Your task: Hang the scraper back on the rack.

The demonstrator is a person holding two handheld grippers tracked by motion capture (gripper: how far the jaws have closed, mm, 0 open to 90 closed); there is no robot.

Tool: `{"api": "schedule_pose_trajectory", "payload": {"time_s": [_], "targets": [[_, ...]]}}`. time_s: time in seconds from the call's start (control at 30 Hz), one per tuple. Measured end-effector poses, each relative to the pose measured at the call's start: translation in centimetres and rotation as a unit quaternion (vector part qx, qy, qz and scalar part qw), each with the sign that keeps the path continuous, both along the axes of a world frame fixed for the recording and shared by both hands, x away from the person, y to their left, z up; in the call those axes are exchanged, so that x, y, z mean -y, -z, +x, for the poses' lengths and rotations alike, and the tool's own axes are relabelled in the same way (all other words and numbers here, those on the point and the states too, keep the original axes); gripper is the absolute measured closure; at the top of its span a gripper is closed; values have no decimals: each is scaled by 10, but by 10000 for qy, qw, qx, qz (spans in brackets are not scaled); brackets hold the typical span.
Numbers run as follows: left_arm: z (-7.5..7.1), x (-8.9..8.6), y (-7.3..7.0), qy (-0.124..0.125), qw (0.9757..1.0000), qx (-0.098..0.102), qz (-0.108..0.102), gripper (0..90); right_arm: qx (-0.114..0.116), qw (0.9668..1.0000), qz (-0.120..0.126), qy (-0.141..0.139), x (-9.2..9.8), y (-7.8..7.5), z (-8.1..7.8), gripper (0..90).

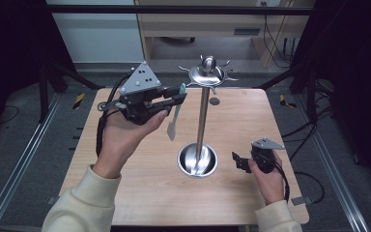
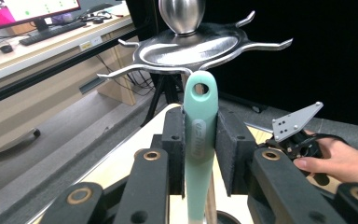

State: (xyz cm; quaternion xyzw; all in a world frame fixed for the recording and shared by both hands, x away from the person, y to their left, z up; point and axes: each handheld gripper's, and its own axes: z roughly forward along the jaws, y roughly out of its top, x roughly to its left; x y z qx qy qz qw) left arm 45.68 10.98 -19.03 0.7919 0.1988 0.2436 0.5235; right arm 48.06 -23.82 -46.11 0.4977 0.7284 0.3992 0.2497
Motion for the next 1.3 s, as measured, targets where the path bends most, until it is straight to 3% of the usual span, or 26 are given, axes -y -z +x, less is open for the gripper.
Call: {"api": "schedule_pose_trajectory", "payload": {"time_s": [1.3], "targets": [[14,14,5,15,9999,-85,-111,741,-7,10000,11,-11,0,0,0,144]]}}
